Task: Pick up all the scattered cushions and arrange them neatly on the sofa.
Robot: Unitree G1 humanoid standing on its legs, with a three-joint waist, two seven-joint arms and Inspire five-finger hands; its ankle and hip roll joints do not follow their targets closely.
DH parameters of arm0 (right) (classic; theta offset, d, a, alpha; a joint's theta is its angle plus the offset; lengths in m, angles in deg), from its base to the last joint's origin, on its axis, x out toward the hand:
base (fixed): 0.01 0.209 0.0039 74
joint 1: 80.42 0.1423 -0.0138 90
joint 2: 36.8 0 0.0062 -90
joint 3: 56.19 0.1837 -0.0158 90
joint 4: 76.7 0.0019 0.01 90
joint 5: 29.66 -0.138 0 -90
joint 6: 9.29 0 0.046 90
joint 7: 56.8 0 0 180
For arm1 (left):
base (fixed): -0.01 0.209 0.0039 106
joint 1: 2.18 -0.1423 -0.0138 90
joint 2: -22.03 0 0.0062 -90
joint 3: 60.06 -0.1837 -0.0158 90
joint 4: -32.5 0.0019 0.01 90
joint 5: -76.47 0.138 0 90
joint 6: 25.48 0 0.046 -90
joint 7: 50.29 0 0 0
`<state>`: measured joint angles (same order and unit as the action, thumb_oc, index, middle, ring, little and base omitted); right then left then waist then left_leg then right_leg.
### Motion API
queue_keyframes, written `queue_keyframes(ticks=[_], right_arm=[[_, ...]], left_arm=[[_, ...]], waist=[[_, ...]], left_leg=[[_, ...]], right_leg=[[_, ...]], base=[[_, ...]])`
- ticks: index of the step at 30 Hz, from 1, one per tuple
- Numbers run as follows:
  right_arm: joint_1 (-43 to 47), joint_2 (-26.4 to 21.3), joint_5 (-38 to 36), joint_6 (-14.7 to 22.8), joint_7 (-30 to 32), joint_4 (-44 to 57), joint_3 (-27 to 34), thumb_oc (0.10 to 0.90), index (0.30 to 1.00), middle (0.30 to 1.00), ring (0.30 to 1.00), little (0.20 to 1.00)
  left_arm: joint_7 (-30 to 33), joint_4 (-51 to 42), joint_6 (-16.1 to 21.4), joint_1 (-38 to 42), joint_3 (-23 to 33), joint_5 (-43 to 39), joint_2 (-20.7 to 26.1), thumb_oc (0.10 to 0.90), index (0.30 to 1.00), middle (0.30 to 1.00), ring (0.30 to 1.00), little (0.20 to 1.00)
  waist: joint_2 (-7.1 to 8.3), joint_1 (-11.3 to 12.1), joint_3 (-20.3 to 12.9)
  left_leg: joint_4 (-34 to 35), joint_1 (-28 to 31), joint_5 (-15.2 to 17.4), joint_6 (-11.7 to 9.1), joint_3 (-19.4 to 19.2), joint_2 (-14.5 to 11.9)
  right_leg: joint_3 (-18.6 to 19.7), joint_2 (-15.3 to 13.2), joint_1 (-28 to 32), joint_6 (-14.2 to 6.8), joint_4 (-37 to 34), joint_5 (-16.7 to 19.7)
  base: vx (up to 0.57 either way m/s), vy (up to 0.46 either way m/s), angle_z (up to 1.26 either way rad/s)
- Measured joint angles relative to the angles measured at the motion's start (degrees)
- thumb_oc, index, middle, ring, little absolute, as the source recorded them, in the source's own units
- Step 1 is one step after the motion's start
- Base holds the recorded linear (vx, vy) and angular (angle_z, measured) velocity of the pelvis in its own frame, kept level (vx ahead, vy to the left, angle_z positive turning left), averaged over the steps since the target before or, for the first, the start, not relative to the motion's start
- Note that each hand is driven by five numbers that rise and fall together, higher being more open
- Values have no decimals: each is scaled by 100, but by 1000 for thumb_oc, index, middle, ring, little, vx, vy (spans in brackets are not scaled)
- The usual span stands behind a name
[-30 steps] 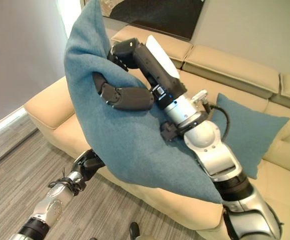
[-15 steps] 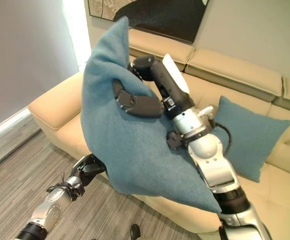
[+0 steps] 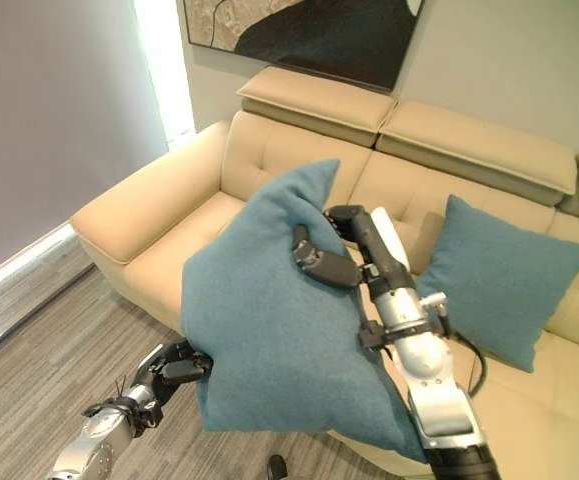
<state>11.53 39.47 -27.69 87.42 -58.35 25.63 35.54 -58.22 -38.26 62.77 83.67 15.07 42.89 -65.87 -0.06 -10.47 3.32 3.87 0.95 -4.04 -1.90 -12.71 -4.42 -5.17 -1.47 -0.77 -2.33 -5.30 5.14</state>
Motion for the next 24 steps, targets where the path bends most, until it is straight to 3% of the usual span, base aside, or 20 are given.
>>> queue_keyframes(ticks=[2,4,5,7,9,11,12,13,14,15,17,19,20,21,22,23,24], right_arm=[[-74,160,0,8,54,-202,40,400,300,300,300,300],[-91,236,0,-4,74,-444,5,400,300,300,300,300],[-109,186,1,-29,73,-519,0,400,300,300,300,300],[-122,145,2,-57,78,-521,27,400,300,300,300,300],[-143,150,2,-108,90,-534,45,400,300,300,300,300],[-135,171,7,-127,149,-614,-3,400,300,300,300,300],[-114,141,21,-132,148,-626,-40,400,300,300,300,300],[-105,104,32,-132,146,-627,-70,400,300,300,300,300],[-83,43,52,-129,143,-628,-83,400,300,300,300,300],[-70,110,135,-190,132,-673,-228,400,300,300,300,300],[-94,135,230,-200,109,-655,-231,400,300,300,300,300],[-97,149,286,-231,76,-658,-248,400,300,300,300,300],[-97,148,304,-233,56,-657,-252,400,300,300,300,300],[-16,263,403,-233,59,-658,-263,400,300,300,300,300],[4,311,415,-234,68,-658,-279,400,300,300,300,300],[-20,324,424,-235,65,-659,-303,400,300,300,300,300],[-17,316,455,-241,57,-661,-326,400,300,300,300,300]], left_arm=[[12,-25,2,-40,36,12,54,400,300,300,300,300],[64,-23,2,-72,47,54,90,400,300,300,300,300],[127,-22,2,-145,60,67,69,400,300,300,300,300],[149,-21,1,-184,52,70,-9,400,300,300,300,300],[158,-23,1,-209,48,100,-50,400,300,300,300,300],[218,-28,3,-175,78,152,10,400,300,300,300,300],[234,-28,2,-198,115,170,-7,400,300,300,300,300],[236,-28,2,-232,126,177,-20,400,300,300,300,300],[236,-32,1,-257,129,197,-47,400,300,300,300,300],[262,-37,1,-273,215,232,23,400,300,300,300,300],[272,-159,2,-316,342,232,106,400,300,300,300,300],[334,-202,2,-319,417,234,119,400,300,300,300,300],[365,-207,2,-323,457,234,119,400,300,300,300,300],[427,-213,11,-209,458,232,257,400,300,300,300,300],[447,-213,11,-181,458,232,260,400,300,300,300,300],[468,-213,10,-180,460,234,271,400,300,300,300,300],[492,-209,12,-195,469,237,268,400,300,300,300,300]], waist=[[75,29,50],[184,226,180],[160,280,190],[40,277,249],[18,291,276],[278,370,444],[323,479,474],[276,564,476],[51,595,487],[96,632,543],[228,635,557],[227,661,573],[234,666,571],[315,651,676],[313,635,720],[311,612,725],[326,620,722]], left_leg=[[-375,-165,98,-73,81,-53],[-768,-260,148,-88,492,-2],[-941,-375,198,-56,913,39],[-1018,-452,283,-89,1040,29],[-1065,-563,330,-130,1081,34],[-1957,-1094,538,-178,1344,251],[-2000,-1167,688,-149,1499,381],[-1722,-1099,758,-10,1589,503],[-1151,-954,689,112,1646,499],[-960,-708,477,283,1559,556],[-720,-477,418,494,1220,737],[-635,-355,312,552,1027,747],[-638,-325,334,579,1000,764],[-761,-280,444,694,935,857],[-752,-230,438,693,924,849],[-752,-176,479,721,932,844],[-729,-113,525,747,898,842]], right_leg=[[-9,2,-117,128,208,-141],[183,-17,-266,198,531,-291],[228,-46,-280,189,577,-293],[224,-26,-326,173,629,-303],[245,-29,-474,125,722,-291],[414,-187,-480,205,696,-233],[526,-231,-489,173,676,-218],[592,-226,-505,115,646,-206],[639,-76,-496,57,682,-234],[779,-129,-518,-106,933,-385],[853,-388,-753,-247,1436,-569],[834,-448,-1101,-507,2330,-860],[805,-453,-1184,-529,2659,-1022],[765,-493,-1476,-680,3399,-853],[766,-516,-1594,-770,3671,-828],[731,-543,-1645,-776,3791,-845],[547,-631,-1650,-654,3809,-921]], base=[[9,-15,-8],[59,8,-35],[66,26,-27],[61,36,-5],[90,82,1],[129,116,-12],[144,113,-47],[200,174,-62],[345,307,-81],[322,304,-68],[158,175,-64],[51,131,-39],[43,125,-27],[95,101,-21],[135,83,-11],[140,82,-5],[178,26,-16]])
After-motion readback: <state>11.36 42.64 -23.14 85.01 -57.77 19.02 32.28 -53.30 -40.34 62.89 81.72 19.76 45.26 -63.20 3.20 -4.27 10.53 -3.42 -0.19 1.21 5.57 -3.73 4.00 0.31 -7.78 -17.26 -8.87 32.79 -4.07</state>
